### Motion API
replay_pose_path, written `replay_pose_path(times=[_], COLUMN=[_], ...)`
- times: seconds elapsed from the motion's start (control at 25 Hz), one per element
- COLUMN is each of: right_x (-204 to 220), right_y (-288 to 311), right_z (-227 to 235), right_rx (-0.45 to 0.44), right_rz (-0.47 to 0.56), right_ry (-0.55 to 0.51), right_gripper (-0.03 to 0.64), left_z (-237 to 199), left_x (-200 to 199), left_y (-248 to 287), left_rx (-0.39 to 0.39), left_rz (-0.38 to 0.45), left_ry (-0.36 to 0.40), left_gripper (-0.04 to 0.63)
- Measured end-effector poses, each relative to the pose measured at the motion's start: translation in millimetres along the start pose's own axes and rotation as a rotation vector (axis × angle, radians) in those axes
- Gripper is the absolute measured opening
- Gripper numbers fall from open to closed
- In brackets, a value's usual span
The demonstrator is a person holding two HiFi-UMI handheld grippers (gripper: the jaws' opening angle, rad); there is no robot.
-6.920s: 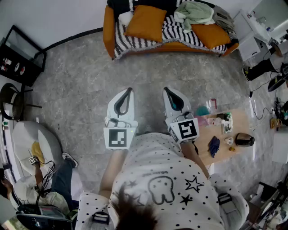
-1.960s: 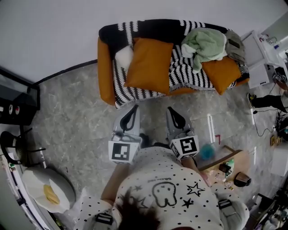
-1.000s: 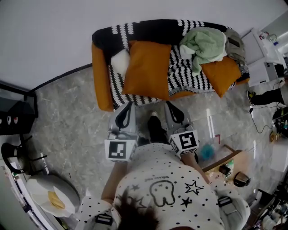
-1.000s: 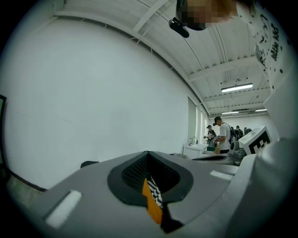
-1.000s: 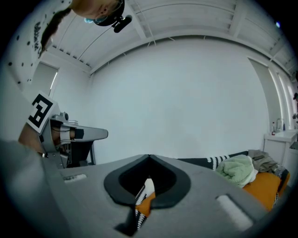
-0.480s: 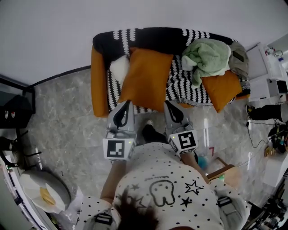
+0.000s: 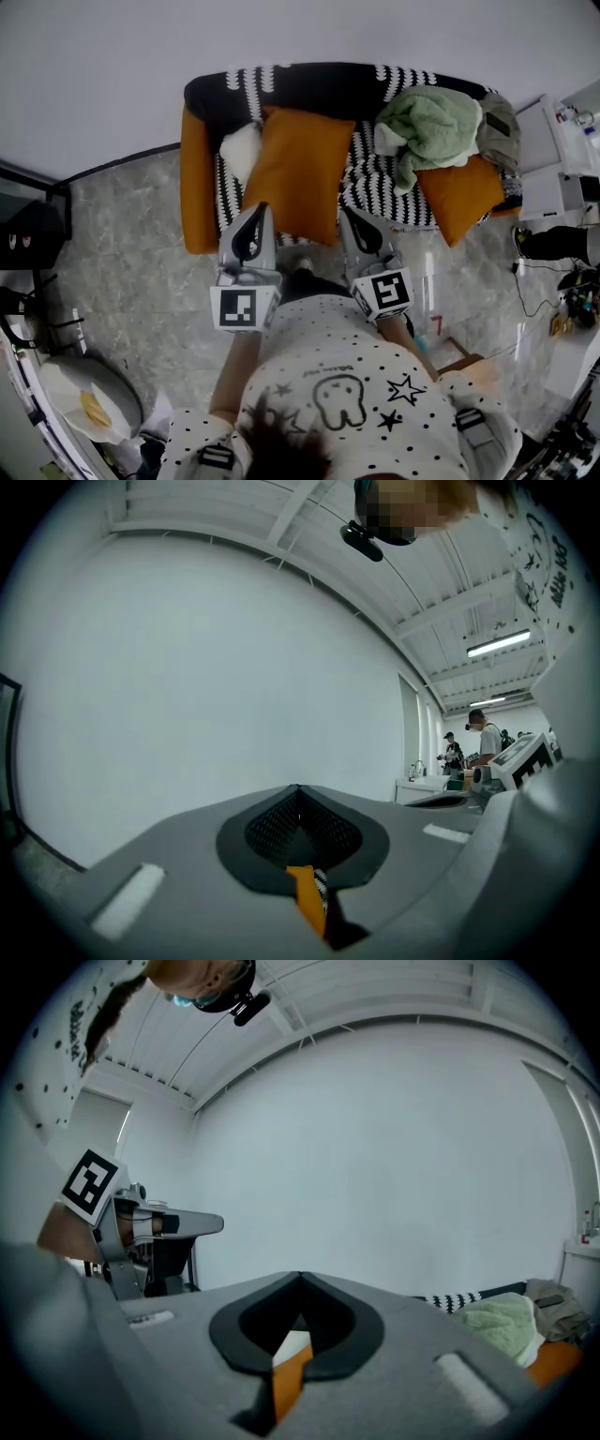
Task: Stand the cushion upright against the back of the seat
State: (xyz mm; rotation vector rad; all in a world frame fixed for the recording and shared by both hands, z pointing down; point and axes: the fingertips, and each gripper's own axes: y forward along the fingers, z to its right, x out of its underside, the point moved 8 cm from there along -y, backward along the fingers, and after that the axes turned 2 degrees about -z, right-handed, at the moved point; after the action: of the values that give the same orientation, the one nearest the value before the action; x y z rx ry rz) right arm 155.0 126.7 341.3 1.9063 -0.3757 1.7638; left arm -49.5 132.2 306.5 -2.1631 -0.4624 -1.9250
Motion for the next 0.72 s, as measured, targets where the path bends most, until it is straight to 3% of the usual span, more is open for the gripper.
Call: replay_pose_path(times=[0.72], right_x=[-11.0], right_y=[60.6], right_z=[25.3], right_rx=[0.03], right_rz=[-0.023], right_ry=[0.032], right_gripper=[-0.003], left_z=[-32.1], left_x=[-14.2], left_y=[65.1], left_rx=[0.036], left_rz=[-0.01], left_ry=[-0.021], left_gripper=[-0.003])
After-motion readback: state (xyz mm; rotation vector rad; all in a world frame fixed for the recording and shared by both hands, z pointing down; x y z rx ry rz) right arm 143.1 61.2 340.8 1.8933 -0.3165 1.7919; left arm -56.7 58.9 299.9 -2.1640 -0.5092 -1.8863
